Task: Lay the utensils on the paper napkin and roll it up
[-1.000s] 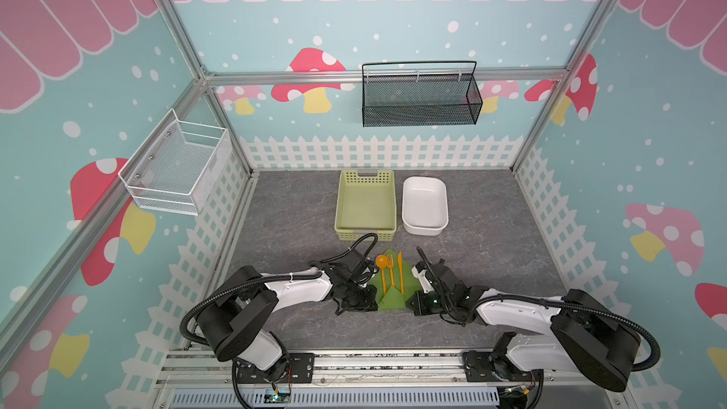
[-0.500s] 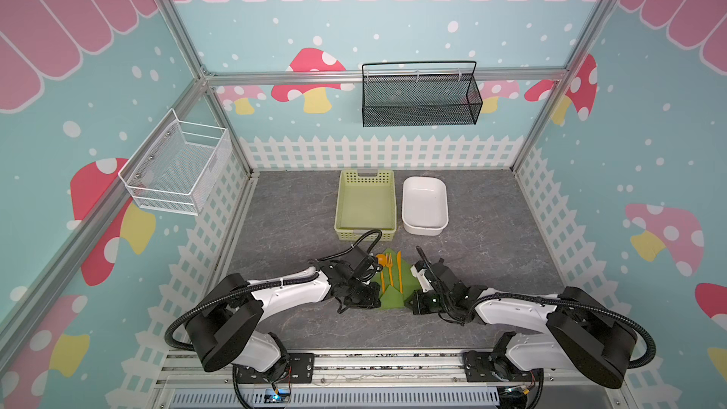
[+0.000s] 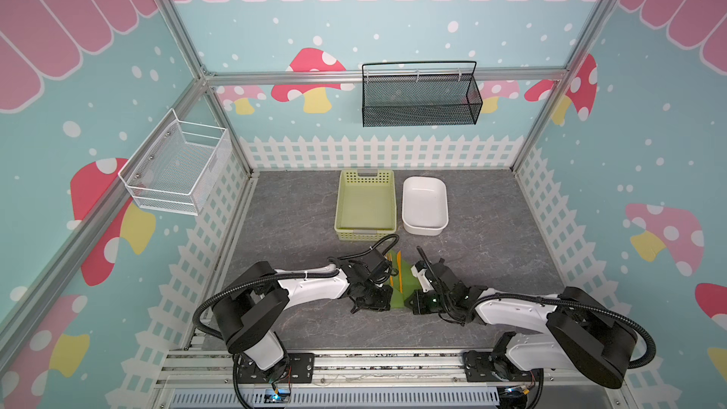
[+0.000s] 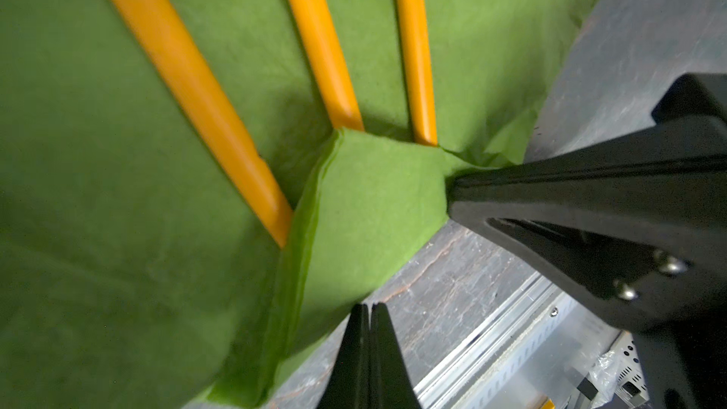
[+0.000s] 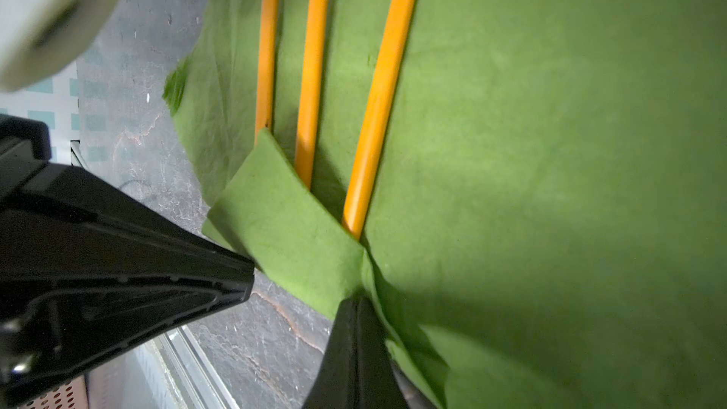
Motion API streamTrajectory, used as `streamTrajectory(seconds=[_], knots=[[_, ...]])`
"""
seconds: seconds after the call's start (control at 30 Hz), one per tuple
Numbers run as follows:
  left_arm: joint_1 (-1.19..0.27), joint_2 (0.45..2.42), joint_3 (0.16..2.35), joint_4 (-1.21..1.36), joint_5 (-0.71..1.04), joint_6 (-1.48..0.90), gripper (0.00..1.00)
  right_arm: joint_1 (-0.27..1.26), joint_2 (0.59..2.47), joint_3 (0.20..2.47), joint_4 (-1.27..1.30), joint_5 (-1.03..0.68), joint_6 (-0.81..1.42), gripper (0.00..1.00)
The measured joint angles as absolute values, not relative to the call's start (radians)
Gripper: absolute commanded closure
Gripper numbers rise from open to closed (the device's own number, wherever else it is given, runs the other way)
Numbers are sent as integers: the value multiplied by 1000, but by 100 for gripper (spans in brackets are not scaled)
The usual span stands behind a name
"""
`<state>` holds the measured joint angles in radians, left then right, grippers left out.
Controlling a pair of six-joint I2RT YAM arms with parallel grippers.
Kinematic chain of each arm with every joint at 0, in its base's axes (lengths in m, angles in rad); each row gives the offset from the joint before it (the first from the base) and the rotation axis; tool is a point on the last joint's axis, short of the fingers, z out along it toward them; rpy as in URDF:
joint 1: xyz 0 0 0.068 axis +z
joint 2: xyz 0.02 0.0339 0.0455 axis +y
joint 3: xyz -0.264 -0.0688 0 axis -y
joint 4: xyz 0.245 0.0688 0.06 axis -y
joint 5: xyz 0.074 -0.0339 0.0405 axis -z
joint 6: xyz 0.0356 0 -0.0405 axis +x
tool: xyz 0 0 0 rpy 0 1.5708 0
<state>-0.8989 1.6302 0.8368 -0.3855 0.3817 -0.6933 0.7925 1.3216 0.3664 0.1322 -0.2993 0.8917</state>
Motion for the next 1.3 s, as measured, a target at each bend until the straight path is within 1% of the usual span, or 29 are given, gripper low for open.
streamTrajectory(seconds=[0.4,1.07,1.3], knots=[[-899,1633,835,-389,340,-698,96,792,1321,365,135,-300,892,100],[-885,1633,824,-384,350,-692,98,791,1323,362,143,-300,896,100],[-878,1606,788,-377,342,-685,99,791,1327,362,150,-305,896,100]])
